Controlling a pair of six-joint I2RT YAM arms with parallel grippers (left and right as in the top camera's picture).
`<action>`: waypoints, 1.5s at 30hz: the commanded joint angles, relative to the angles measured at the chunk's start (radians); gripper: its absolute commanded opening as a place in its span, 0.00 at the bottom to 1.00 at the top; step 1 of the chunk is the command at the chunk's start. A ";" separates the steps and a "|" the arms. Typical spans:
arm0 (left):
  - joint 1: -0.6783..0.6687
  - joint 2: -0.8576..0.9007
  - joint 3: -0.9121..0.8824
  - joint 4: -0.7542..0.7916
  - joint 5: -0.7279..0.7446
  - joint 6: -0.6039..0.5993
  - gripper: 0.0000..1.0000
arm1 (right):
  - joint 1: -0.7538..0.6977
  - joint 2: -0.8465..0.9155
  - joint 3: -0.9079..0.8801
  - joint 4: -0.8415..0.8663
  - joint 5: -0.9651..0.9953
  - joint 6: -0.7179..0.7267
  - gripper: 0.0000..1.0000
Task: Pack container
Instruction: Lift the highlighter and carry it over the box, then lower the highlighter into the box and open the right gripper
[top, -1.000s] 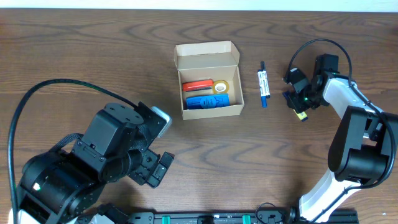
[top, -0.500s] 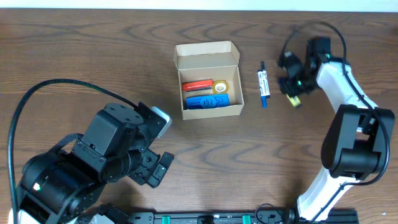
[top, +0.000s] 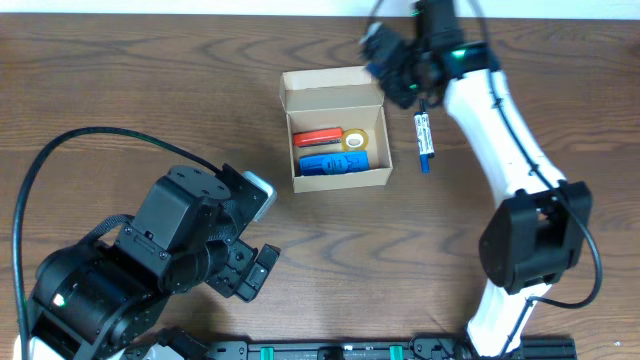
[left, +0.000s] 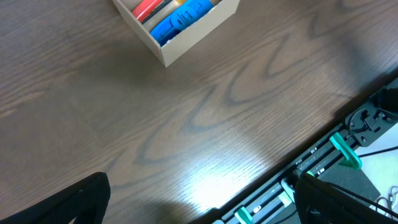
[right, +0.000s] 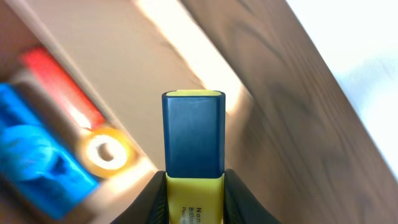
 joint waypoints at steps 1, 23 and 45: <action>0.003 -0.005 -0.002 -0.003 -0.003 0.000 0.95 | 0.062 0.012 0.011 -0.002 -0.056 -0.137 0.01; 0.003 -0.005 -0.002 -0.003 -0.003 0.000 0.95 | 0.212 0.111 0.009 -0.218 -0.181 -0.235 0.01; 0.003 -0.005 -0.002 -0.003 -0.003 0.000 0.95 | 0.238 0.164 0.008 -0.267 -0.201 -0.247 0.03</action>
